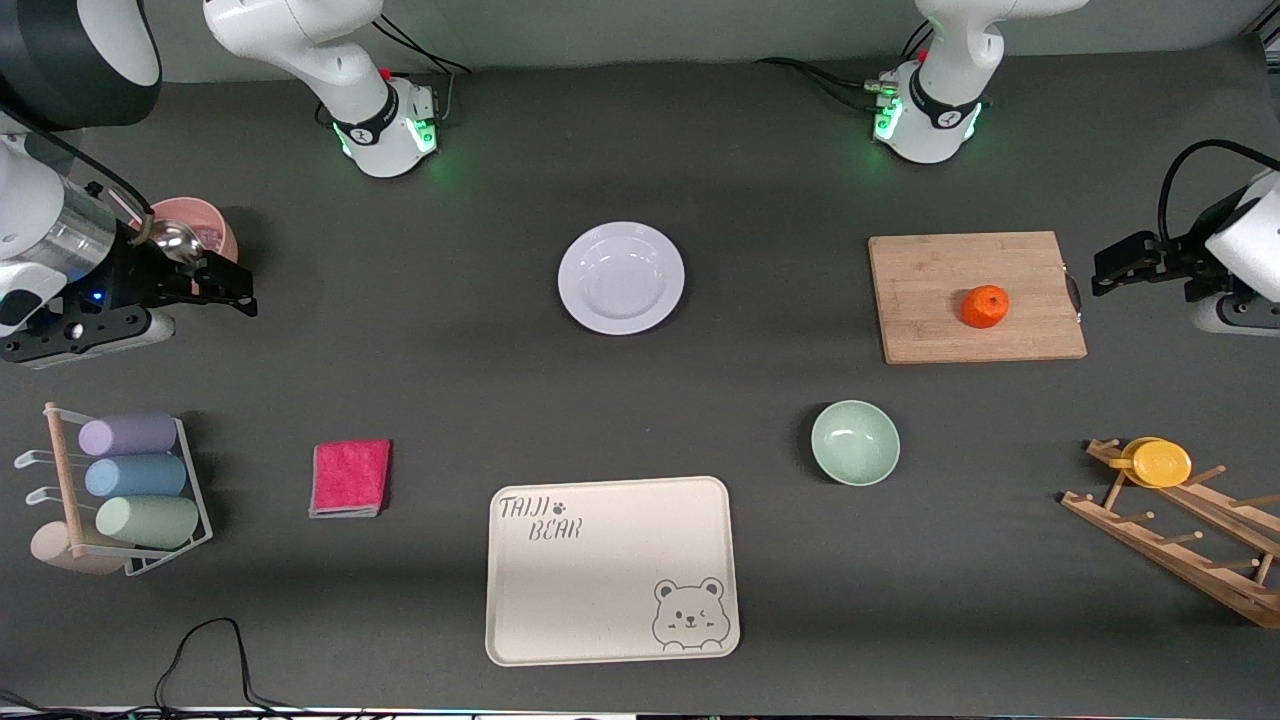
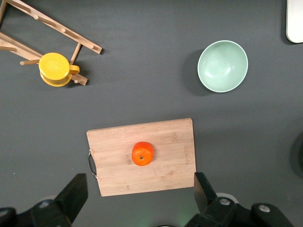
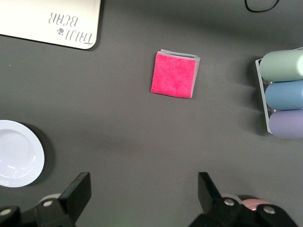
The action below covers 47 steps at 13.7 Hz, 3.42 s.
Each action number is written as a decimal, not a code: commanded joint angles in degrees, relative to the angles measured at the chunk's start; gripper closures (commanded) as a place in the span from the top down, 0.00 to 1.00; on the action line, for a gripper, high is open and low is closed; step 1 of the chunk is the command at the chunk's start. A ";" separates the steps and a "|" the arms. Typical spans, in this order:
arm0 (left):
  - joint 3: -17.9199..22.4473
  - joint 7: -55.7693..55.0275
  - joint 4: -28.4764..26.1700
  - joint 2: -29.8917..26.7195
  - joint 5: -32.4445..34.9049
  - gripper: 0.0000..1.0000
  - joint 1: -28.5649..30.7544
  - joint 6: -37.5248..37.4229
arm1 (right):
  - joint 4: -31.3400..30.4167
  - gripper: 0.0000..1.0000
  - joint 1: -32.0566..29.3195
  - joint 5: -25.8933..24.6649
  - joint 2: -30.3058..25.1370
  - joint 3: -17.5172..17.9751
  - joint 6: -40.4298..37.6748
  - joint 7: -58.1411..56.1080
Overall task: Place orange and plate with both arms
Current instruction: 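Move the left gripper toward the orange on the wooden board, then lower the left gripper and grasp the orange while the right gripper advances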
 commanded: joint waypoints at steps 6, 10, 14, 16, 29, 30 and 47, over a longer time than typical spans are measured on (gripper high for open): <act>0.44 -0.61 0.92 -0.03 -0.39 1.00 -0.78 -1.64 | -1.88 1.00 0.29 -0.47 -1.12 -0.99 1.38 -0.38; 0.79 0.09 0.31 -3.35 0.14 1.00 0.10 -5.05 | -3.80 1.00 0.38 -0.38 -1.21 -0.99 2.96 -0.56; 1.67 3.78 -11.61 -15.99 0.58 1.00 3.52 -5.60 | -4.25 1.00 0.38 -0.38 -0.68 -0.99 4.63 -0.47; 1.67 3.87 -18.39 -22.15 0.84 1.00 5.02 -5.42 | -4.25 1.00 0.38 -0.38 -0.24 -0.99 5.34 -0.38; 1.50 3.88 -48.89 -24.48 1.46 1.00 4.58 22.50 | -4.60 1.00 0.82 -0.20 0.99 -0.73 7.45 0.06; 1.50 3.88 -51.35 -23.60 1.46 1.00 4.67 26.01 | -5.47 1.00 0.82 -0.20 0.99 -0.73 8.23 0.06; 1.50 3.96 -65.18 -1.27 1.46 1.00 4.49 66.29 | -3.46 1.00 2.23 2.79 16.36 -0.03 19.40 -0.12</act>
